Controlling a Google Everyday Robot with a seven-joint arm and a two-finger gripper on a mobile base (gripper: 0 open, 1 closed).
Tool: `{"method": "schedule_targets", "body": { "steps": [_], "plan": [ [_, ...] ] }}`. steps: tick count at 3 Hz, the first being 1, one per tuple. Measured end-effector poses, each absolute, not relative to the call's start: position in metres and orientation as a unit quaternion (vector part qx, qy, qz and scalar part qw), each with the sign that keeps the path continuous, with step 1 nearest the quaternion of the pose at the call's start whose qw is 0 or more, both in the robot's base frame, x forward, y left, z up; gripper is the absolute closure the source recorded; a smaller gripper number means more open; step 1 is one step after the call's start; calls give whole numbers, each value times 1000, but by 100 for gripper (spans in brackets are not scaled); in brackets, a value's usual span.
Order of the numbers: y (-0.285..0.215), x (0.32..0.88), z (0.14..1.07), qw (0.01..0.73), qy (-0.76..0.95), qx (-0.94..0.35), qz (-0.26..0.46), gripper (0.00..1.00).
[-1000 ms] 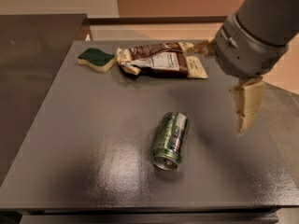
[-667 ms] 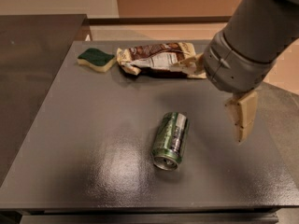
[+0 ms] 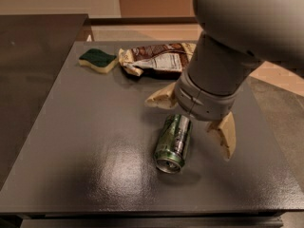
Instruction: Place green can upright
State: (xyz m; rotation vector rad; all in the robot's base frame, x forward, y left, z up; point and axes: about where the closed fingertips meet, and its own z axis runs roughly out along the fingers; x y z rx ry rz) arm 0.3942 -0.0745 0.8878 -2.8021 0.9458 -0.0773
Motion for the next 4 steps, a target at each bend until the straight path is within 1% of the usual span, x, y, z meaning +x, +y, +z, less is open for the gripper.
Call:
{"method": "schedule_targets", "body": {
  "steps": [2, 3, 4],
  "plan": [
    [-49, 370, 854, 48, 223, -973, -24, 0],
    [-46, 366, 845, 34, 209, -977, -25, 16],
    [-43, 367, 842, 26, 209, -977, -26, 41]
  ]
}}
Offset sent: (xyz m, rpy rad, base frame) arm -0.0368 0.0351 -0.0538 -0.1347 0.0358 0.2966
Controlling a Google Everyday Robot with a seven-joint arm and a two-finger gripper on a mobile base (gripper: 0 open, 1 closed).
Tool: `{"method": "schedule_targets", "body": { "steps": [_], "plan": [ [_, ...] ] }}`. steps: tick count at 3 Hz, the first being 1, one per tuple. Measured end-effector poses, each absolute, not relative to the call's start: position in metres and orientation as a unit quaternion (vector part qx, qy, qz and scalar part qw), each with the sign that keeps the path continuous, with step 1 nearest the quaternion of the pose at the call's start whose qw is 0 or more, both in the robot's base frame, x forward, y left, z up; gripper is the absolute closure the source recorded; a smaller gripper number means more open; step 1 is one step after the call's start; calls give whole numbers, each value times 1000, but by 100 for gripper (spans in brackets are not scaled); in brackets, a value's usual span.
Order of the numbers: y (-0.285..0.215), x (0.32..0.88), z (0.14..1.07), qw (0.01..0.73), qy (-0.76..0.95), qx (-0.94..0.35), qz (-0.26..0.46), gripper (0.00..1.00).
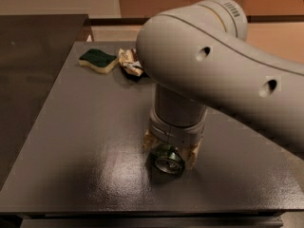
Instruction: Place green can upright
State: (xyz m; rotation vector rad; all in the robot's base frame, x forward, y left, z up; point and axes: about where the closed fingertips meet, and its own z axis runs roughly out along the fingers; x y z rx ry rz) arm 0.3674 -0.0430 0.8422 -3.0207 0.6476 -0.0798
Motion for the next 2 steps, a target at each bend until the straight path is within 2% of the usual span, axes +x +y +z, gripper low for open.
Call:
{"method": "schedule_targets", "body": {
  "steps": [2],
  "plan": [
    [-38, 385, 859, 27, 259, -965, -35, 87]
  ]
}}
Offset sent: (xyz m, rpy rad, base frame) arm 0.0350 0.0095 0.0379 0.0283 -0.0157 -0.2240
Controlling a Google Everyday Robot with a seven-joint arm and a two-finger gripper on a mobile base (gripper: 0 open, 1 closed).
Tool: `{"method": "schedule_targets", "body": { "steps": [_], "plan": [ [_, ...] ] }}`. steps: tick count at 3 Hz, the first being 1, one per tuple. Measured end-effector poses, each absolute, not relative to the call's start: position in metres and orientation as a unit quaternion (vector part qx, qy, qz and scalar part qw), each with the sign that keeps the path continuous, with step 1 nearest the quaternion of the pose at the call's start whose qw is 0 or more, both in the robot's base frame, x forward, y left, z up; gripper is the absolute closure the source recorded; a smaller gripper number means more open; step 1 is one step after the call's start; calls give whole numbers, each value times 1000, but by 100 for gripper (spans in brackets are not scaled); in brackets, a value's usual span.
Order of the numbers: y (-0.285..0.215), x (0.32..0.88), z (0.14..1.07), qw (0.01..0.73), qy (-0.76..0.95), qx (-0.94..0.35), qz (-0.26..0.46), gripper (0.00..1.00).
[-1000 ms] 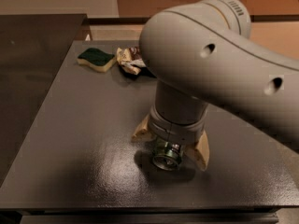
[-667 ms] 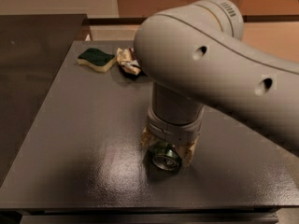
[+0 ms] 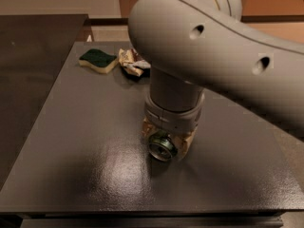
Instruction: Place green can upright
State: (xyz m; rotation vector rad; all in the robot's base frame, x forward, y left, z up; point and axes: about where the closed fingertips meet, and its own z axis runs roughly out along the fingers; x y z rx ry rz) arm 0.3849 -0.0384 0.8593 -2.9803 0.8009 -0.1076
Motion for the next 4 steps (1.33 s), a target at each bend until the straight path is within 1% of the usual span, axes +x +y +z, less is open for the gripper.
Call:
{"method": "schedule_targets", "body": {
  "steps": [1, 2, 4],
  "plan": [
    [-29, 401, 887, 58, 331, -942, -6, 100],
    [-21, 417, 922, 110, 413, -903, 50, 100],
    [-16, 429, 952, 233, 519, -794, 215, 100]
  ]
}}
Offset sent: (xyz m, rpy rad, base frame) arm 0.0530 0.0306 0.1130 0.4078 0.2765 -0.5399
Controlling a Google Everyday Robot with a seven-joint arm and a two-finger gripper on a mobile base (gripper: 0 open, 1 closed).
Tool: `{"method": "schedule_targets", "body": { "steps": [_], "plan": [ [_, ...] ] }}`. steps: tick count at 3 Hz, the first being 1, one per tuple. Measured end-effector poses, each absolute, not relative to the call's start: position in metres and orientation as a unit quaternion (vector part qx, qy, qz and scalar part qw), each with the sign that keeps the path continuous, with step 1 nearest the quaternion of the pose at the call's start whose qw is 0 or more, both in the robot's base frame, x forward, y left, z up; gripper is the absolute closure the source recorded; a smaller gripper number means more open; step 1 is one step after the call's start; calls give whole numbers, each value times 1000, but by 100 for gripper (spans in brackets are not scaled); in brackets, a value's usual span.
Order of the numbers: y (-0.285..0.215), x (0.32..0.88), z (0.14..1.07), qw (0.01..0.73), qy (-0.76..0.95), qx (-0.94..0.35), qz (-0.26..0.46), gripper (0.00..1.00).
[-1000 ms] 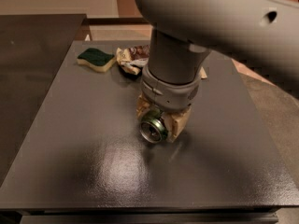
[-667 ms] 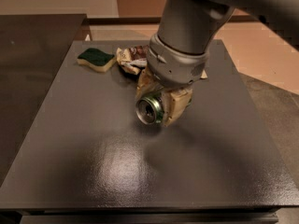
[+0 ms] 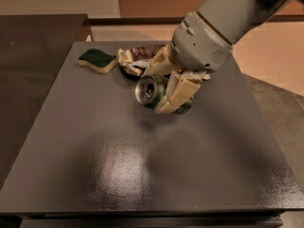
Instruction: Place green can upright
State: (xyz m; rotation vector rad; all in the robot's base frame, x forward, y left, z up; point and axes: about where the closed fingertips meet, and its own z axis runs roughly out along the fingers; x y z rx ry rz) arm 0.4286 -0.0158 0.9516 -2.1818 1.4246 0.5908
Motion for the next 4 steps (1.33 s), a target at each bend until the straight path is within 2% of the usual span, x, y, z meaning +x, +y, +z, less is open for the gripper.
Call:
{"method": "schedule_targets", "body": {
  "steps": [2, 3, 4],
  "plan": [
    [-11, 422, 965, 330, 557, -675, 353, 100],
    [-10, 419, 961, 346, 563, -638, 395, 100],
    [-9, 418, 963, 347, 562, -637, 397, 100]
  ]
}}
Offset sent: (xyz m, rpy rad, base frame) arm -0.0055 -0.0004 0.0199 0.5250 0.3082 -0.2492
